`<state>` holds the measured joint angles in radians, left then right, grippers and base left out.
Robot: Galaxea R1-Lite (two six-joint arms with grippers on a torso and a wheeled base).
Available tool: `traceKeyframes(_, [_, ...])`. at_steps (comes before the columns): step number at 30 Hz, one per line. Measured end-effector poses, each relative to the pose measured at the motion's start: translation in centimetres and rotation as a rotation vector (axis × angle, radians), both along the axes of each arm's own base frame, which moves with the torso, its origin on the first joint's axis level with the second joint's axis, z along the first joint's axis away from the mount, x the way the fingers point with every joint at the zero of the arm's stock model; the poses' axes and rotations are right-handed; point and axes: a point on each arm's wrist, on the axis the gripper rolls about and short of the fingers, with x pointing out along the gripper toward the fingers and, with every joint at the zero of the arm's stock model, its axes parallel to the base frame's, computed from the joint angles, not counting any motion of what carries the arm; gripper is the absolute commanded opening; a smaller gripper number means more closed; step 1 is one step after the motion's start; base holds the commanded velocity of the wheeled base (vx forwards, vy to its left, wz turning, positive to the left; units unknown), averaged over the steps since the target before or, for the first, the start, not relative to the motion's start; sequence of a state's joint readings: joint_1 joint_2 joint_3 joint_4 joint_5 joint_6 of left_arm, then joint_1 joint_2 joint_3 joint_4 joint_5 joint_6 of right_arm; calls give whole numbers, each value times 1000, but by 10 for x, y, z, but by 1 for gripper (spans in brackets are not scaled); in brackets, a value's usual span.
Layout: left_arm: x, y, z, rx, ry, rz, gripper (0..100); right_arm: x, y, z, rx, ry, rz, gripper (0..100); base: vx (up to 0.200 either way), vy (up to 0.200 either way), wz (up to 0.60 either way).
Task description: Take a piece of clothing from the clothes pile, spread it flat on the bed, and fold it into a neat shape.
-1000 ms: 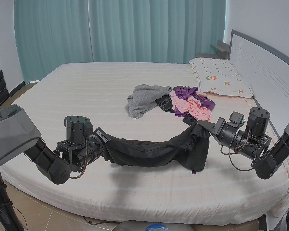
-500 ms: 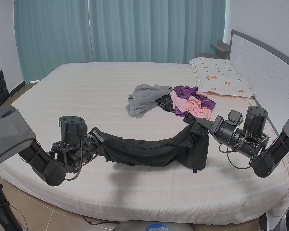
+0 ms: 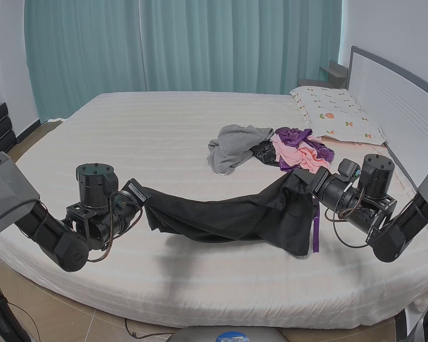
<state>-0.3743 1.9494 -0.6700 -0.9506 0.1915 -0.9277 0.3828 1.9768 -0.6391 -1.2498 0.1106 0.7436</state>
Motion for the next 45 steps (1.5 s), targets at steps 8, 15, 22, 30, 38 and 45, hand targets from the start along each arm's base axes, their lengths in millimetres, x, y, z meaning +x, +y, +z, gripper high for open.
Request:
traceKeyframes(8, [-1,1,7,-6,-20,4,0,1,1,4,-48,-44,-51,0,0,200,0])
traceKeyframes(15, [-2,6,15,-14,-45,16,0,-1,2,9,-40,-63,-52,0,0,200,0])
traceKeyframes(22, [-3,9,20,-20,-61,24,0,-3,1,16,-37,-76,-51,0,0,200,0])
traceKeyframes(30, [-5,10,24,-23,-70,24,0,-11,1,17,-42,-65,-39,0,0,200,0])
traceKeyframes(38, [-8,11,29,-29,-84,23,0,-23,1,11,-41,-52,-25,0,0,200,0])
traceKeyframes(45, [-9,11,31,-29,-86,22,0,-26,-1,13,-39,-54,-26,0,0,0,0])
